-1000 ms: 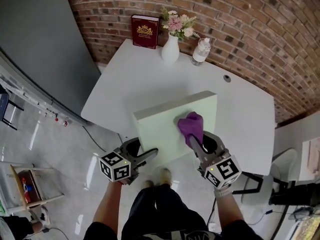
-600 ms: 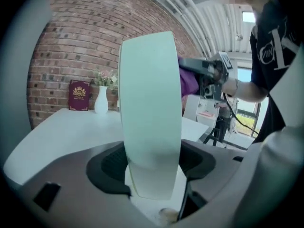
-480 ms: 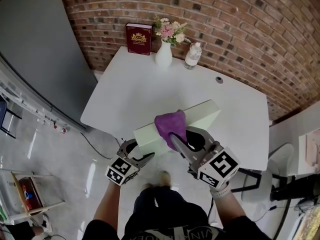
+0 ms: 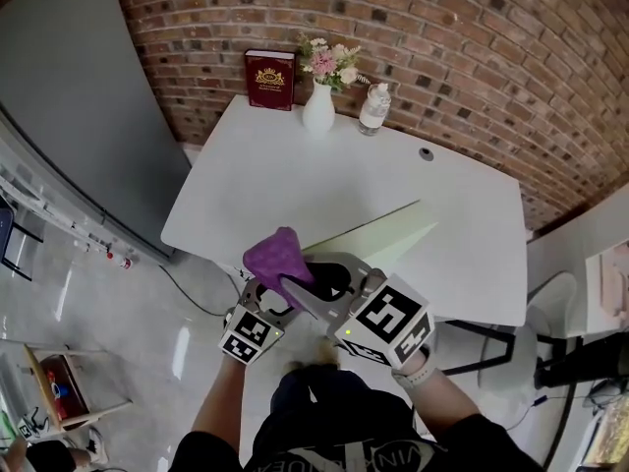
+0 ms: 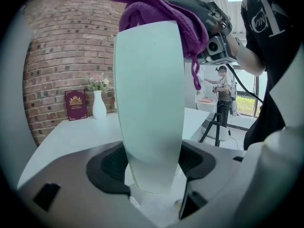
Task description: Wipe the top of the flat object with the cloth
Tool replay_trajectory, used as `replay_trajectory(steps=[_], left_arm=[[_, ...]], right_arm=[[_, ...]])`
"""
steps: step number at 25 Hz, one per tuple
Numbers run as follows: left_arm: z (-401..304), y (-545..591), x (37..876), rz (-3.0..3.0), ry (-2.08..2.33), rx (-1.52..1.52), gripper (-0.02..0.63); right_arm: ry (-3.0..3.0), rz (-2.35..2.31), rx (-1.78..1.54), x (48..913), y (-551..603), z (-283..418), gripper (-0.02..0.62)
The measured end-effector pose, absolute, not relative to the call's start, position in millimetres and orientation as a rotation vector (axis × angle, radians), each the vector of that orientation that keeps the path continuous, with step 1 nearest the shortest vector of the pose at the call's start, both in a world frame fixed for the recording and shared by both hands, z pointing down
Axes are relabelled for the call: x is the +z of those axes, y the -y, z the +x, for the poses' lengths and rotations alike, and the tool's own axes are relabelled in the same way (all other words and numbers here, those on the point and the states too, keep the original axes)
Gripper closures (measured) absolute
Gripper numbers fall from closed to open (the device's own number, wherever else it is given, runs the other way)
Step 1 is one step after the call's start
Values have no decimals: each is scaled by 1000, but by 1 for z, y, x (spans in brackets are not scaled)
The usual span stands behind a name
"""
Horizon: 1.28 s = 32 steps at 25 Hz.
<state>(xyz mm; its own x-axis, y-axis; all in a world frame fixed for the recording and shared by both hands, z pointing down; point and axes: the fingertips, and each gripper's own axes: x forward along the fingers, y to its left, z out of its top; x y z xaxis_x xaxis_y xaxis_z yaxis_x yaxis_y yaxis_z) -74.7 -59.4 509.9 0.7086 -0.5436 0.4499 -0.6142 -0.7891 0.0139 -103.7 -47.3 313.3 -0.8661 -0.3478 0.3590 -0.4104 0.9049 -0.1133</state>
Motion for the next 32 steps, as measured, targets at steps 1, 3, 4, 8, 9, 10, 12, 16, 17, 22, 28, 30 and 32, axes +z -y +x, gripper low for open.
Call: replay_trajectory(steps=[1, 3, 4, 8, 9, 10, 12, 16, 17, 22, 28, 30, 32], left_arm=[[-75, 58, 511, 2759, 941, 661, 301], [-75, 56, 513, 2774, 949, 694, 301], [-75, 56, 514, 2777, 955, 711, 301], [-75, 55, 513, 2790, 967, 742, 301], [-75, 54, 512, 2794, 970, 751, 301], [-75, 54, 512, 2797, 972, 758, 301], [-76, 55, 512, 2801, 970, 766, 301], [-78, 57, 513, 2809, 959, 775, 301], [-78, 57, 514, 2810, 953, 775, 301], [-71, 54, 492, 2849, 900, 688, 301], [-67, 54, 431, 2961, 922, 503, 299], [-65, 54, 406, 3008, 926, 440, 299], [-63, 54, 389, 3040, 920, 420, 301]], right_arm=[[2698, 573, 259, 320, 50, -102, 526], [2640, 605, 254, 332, 56, -91, 526], [2623, 624, 257, 335, 60, -83, 526], [2586, 703, 284, 339, 75, -46, 526], [2577, 724, 290, 339, 78, -36, 526], [2569, 745, 294, 339, 81, -26, 526], [2550, 794, 301, 339, 88, -6, 526], [2507, 905, 307, 342, 102, 36, 526], [2499, 934, 313, 342, 104, 45, 526], [2514, 996, 363, 342, 109, 63, 526], [2524, 999, 354, 344, 111, 62, 526], [2526, 990, 352, 343, 111, 61, 526], [2523, 982, 341, 343, 112, 63, 526]])
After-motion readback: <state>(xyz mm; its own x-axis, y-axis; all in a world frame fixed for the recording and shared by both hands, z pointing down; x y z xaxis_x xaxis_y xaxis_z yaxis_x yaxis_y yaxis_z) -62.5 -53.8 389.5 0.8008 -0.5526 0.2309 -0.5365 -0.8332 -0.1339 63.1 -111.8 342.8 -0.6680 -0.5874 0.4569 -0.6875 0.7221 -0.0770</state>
